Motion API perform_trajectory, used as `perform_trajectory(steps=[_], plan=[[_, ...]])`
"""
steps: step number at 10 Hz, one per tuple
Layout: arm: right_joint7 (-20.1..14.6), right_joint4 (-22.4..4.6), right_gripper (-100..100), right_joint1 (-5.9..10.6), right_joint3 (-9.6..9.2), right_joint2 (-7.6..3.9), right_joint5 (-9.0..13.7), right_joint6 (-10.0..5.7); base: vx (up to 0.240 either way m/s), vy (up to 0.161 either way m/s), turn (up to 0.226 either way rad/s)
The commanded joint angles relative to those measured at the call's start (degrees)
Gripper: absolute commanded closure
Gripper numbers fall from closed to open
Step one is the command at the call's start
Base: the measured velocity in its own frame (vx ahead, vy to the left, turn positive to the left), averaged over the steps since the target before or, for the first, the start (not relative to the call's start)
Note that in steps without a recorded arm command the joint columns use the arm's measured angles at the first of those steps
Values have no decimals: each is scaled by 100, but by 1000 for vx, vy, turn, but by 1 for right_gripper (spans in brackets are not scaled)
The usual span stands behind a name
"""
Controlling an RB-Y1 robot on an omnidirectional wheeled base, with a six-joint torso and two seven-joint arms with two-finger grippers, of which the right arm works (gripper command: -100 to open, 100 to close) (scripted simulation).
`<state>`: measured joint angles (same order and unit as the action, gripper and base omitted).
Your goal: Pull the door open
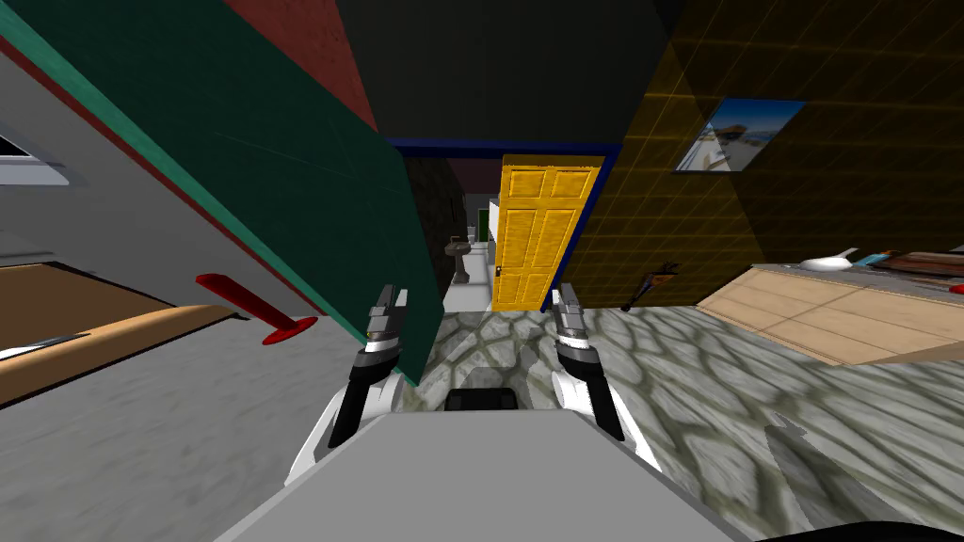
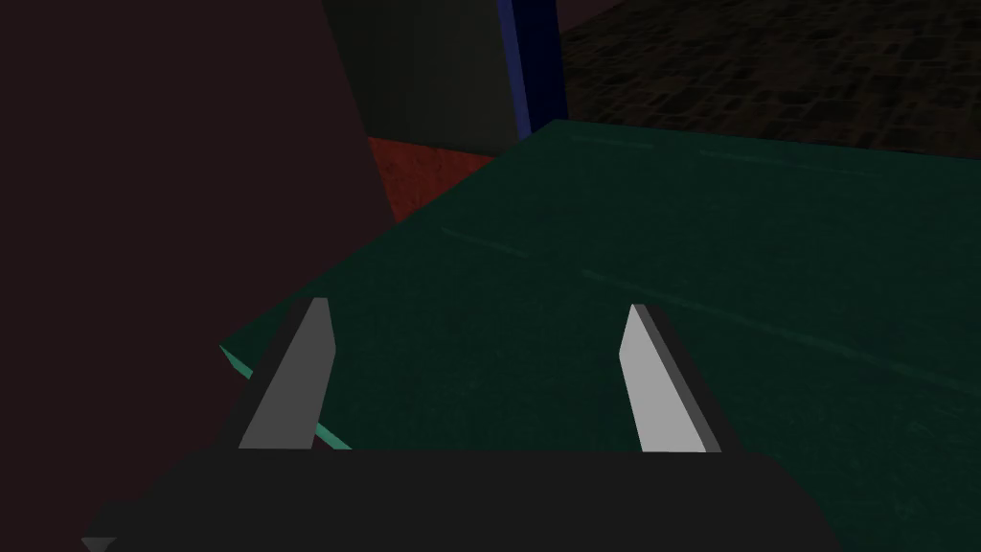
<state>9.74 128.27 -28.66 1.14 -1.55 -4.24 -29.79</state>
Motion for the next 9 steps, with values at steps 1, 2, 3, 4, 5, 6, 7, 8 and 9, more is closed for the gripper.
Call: perform_trajectory(steps=[1,2,3,4,5,6,7,8,9], plan=[[-26,-168,-100,52,25,-39,41,-36,79,106,42],[-38,-245,-100,75,36,-56,60,-52,58,-26,79],[-64,-419,-100,129,61,-93,103,-89,64,-44,153],[-95,-618,-100,190,90,-135,152,-132,89,-35,73],[-114,-743,-100,229,109,-160,182,-158,92,-23,95],[-133,-868,-100,267,127,-186,213,-185,86,-12,71],[-152,-993,-100,306,145,-211,243,-211,78,0,71],[-174,-1136,-100,350,166,-239,278,-242,76,6,78],[-198,-1293,-100,398,189,-269,317,-275,81,2,102]])
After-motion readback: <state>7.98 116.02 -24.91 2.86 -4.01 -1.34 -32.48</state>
